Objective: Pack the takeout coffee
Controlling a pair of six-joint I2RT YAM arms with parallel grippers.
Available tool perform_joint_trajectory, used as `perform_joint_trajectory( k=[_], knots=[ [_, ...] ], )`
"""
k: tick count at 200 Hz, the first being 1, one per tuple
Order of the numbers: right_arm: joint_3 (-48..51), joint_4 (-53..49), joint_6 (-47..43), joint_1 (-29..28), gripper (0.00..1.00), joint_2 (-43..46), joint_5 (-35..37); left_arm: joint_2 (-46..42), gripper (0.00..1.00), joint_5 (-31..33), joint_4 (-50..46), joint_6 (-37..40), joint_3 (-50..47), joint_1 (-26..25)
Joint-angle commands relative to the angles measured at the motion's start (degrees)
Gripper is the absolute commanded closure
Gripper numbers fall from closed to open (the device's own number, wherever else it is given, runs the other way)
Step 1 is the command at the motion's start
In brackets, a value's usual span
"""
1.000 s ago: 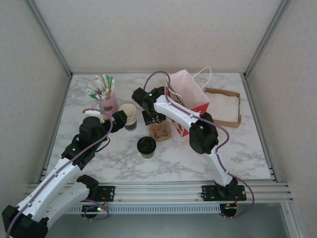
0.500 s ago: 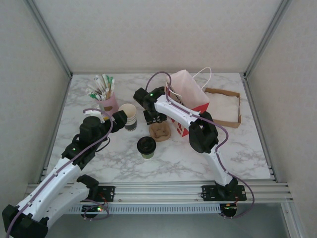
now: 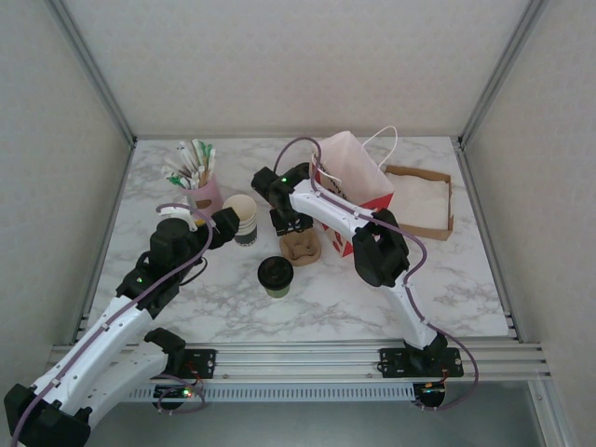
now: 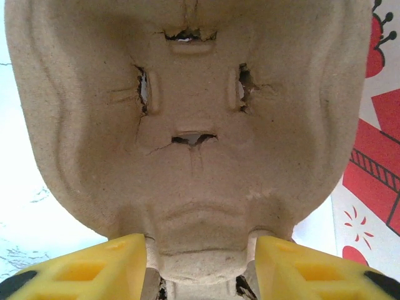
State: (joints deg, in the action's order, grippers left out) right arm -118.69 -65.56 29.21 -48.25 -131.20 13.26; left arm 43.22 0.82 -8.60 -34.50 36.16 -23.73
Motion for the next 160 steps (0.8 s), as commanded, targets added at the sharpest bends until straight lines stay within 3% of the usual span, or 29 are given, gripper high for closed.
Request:
perform_joint_trajectory(
  k=[1, 81, 160],
  knots=[
    [0.71, -0.01, 0.44, 0.32, 0.54, -1.21, -0.71, -0.24, 0.0, -0.66, 0.29, 0.4, 0.31, 0.52],
    [2.57, 2.14, -2.23, 0.1, 0.62, 1.46, -2.53, -0.61, 0.0, -0.82, 0.17, 0.14, -0.04, 0.43],
    [3.45, 3.07, -4.49, -0.35, 0.63, 3.68, -1.96, -1.68, 0.0, -2.76, 1.62, -2.0, -4.22, 0.43]
  ],
)
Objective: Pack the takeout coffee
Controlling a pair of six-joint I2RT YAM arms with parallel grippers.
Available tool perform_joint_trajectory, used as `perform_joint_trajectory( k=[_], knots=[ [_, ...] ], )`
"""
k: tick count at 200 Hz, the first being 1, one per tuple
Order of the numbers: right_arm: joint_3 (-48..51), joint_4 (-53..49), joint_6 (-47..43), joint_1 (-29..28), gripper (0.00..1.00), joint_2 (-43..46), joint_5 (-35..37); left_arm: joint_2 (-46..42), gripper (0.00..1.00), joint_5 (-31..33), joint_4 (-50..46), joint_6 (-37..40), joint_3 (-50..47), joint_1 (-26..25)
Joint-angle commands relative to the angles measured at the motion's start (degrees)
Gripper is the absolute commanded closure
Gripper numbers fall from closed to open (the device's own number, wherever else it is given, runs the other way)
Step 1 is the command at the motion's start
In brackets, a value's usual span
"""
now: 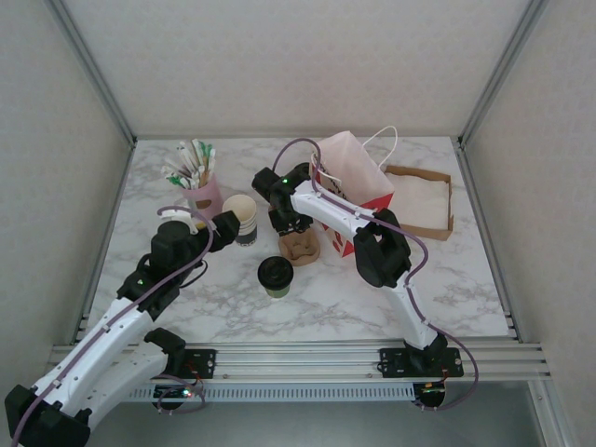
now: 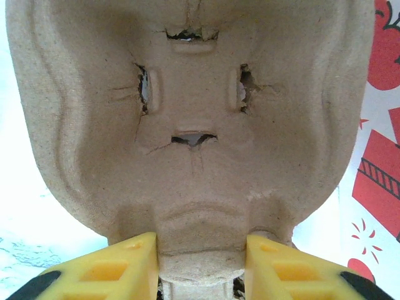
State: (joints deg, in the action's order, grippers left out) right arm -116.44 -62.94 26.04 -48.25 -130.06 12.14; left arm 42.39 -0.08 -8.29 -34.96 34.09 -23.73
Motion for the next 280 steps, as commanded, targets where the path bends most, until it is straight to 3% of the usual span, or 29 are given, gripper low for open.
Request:
perform_joint_trajectory(
  k=[1, 41, 91, 120, 172, 280],
  knots=[
    [1.21, 0.45, -1.33, -0.31, 0.63, 2.53, -0.82, -0.84, 0.0, -1.9, 1.38, -1.57, -2.25, 0.43],
    [1.82, 0.71, -2.41, -0.53, 0.63, 3.66, -0.63, -0.91, 0.14, -5.66, 4.47, -4.73, -7.26, 0.46],
    [1.92, 0.98, -3.48, -1.11, 0.62, 4.97, 0.07, -1.78, 0.43, -7.87, 7.73, -7.27, -12.1, 0.48],
    [1.35, 0.66, -3.89, -1.35, 0.62, 5.39, 0.37, -1.76, 0.5, -8.49, 8.8, -7.76, -13.58, 0.52],
    [1.57, 0.43, -4.42, -1.99, 0.63, 6.95, 1.23, -2.98, 0.47, -8.03, 7.47, -6.88, -12.4, 0.52],
    [0.43, 1.38, -8.88, -7.36, 0.64, 19.41, 5.44, -8.64, 0.09, -2.61, 1.66, -3.37, -2.61, 0.52]
  ],
)
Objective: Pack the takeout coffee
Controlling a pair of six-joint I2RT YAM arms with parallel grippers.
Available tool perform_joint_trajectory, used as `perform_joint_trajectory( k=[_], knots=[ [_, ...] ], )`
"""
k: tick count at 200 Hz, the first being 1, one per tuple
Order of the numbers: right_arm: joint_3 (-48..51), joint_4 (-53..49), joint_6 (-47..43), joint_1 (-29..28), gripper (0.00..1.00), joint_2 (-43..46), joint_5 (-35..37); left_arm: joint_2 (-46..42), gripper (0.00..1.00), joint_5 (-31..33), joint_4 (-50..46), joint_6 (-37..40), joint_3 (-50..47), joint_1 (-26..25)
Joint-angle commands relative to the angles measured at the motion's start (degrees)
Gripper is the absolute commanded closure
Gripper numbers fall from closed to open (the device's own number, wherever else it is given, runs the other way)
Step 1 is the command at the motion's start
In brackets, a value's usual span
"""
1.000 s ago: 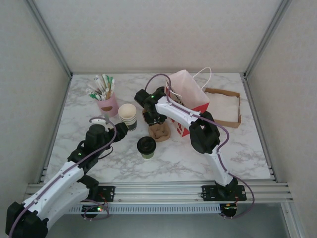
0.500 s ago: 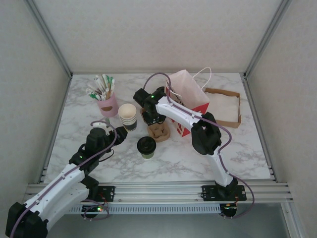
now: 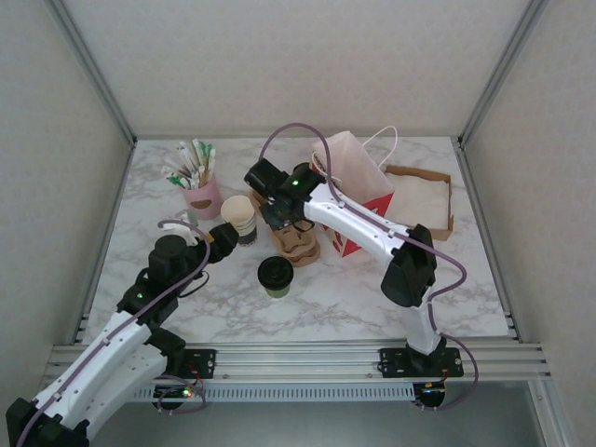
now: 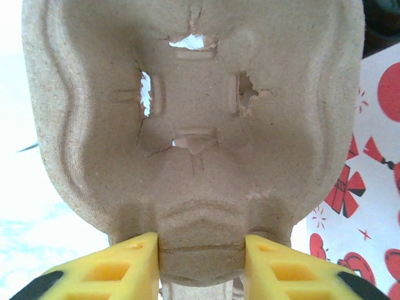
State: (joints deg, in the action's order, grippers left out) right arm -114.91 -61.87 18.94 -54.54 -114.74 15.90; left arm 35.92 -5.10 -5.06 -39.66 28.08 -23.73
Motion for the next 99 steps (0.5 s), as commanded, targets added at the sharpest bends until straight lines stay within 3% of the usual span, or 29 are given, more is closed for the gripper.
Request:
perform_joint_trajectory(
  k=[1, 47, 99],
  knots=[
    [-1.19, 0.28, -1.88, -1.08, 0.64, 4.22, 1.72, -2.26, 0.09, 2.4, -1.64, 1.34, 3.57, 0.52],
    [-1.15, 0.24, -2.09, -2.06, 0.65, 8.62, 0.45, -2.75, 0.01, 3.06, -2.58, 3.06, 7.53, 0.53],
    [2.49, 6.1, -2.45, -2.04, 0.65, 16.3, -8.09, -3.09, 0.0, 2.57, -2.64, 6.42, 11.36, 0.53]
  ],
)
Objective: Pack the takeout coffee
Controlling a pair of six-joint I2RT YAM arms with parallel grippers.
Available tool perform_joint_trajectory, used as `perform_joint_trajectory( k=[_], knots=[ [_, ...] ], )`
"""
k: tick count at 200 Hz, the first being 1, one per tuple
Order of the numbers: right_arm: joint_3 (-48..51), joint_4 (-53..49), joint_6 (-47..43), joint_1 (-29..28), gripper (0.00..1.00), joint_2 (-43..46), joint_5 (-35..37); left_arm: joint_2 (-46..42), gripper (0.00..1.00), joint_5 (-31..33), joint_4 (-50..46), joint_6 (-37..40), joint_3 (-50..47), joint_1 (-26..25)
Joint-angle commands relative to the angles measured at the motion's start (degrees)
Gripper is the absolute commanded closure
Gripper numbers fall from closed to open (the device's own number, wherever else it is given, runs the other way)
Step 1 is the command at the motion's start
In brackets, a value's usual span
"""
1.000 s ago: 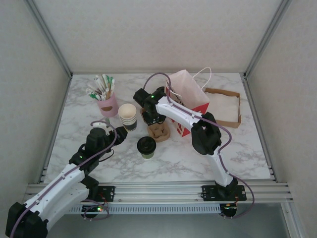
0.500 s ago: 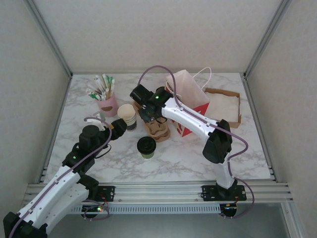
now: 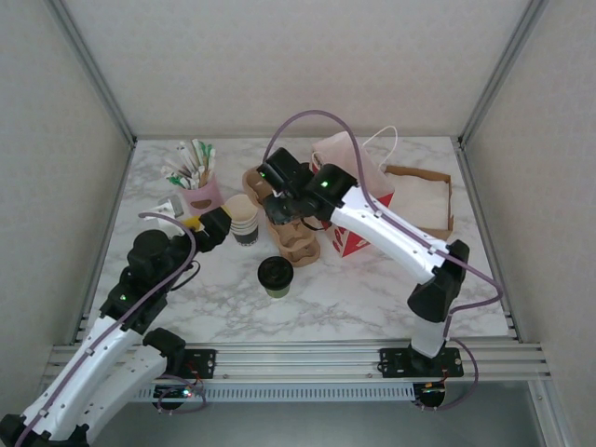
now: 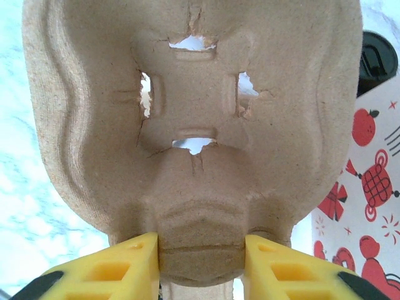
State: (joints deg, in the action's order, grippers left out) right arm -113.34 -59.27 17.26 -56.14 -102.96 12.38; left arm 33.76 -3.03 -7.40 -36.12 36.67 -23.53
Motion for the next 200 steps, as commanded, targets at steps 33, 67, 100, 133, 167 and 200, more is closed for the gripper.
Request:
perform_joint_trajectory(
  k=[33, 67, 100, 133, 167, 200],
  knots=[
    [0.95, 5.72, -0.91, -0.44, 0.65, 9.12, -8.76, -1.25, 0.0, -1.39, 1.47, 4.45, 4.16, 0.33],
    [-0.84, 4.64, -1.22, 0.38, 0.65, 12.81, -9.3, 1.79, 0.0, -3.7, 3.0, 5.29, 6.35, 0.33],
    [-3.2, 1.44, -1.94, 3.28, 0.65, 15.7, -8.79, 7.12, 0.0, -7.39, 5.3, 5.77, 9.92, 0.21],
    [-4.25, -1.33, -2.51, 8.77, 0.65, 18.1, -9.04, 12.46, 0.0, -9.56, 6.7, 6.54, 13.91, -0.32],
    [-6.05, -3.57, -3.71, 14.57, 0.65, 19.74, -9.74, 18.64, 0.0, -10.93, 7.23, 6.9, 18.28, -1.59],
    [-8.83, -5.77, -5.27, 20.12, 0.65, 19.0, -11.52, 25.62, 0.0, -12.61, 7.03, 7.03, 23.81, -3.51]
  ],
)
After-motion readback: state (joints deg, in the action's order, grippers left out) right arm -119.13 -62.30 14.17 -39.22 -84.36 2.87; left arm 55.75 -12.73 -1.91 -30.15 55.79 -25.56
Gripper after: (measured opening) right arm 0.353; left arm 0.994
